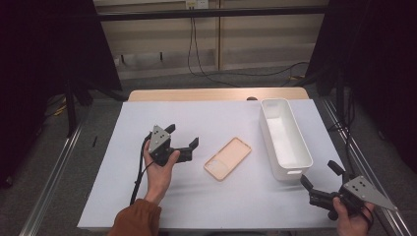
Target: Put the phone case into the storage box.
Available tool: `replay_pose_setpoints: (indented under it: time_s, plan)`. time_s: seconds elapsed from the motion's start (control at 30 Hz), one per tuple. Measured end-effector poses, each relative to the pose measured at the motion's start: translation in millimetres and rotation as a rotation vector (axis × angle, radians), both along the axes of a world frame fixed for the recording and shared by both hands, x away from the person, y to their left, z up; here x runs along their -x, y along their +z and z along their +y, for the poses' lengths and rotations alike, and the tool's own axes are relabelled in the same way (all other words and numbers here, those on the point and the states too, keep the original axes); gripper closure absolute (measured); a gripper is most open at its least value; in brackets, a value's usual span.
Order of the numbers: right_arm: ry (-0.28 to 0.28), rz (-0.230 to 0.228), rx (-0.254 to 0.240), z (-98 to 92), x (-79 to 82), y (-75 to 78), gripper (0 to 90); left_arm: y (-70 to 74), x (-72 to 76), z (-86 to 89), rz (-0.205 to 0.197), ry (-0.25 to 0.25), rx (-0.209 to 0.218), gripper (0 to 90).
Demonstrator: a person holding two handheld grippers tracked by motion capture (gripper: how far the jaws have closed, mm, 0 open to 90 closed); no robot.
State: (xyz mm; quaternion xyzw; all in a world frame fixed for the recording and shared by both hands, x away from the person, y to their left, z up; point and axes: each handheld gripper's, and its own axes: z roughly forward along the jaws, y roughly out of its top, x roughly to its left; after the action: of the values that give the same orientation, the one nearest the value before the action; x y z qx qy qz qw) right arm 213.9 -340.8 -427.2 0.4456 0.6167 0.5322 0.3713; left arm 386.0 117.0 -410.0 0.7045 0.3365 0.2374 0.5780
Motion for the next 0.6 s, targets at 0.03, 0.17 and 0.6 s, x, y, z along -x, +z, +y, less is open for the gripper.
replay_pose_setpoints:
  time_s: [0.03,0.17,0.6]
  plan:
    - [-0.001,0.000,0.000,0.1,0.0,0.0,0.3,0.1,-0.8,-1.2,0.000,0.000,-0.005,3.7]
    - [0.000,0.000,0.000,0.0,0.1,0.0,0.4,0.7,-4.3,-8.6,-0.005,-0.013,-0.015,3.8]
    - [0.005,0.001,0.001,0.6,-0.4,-0.4,0.3,1.6,-14.0,-32.9,0.015,-0.064,-0.008,3.8]
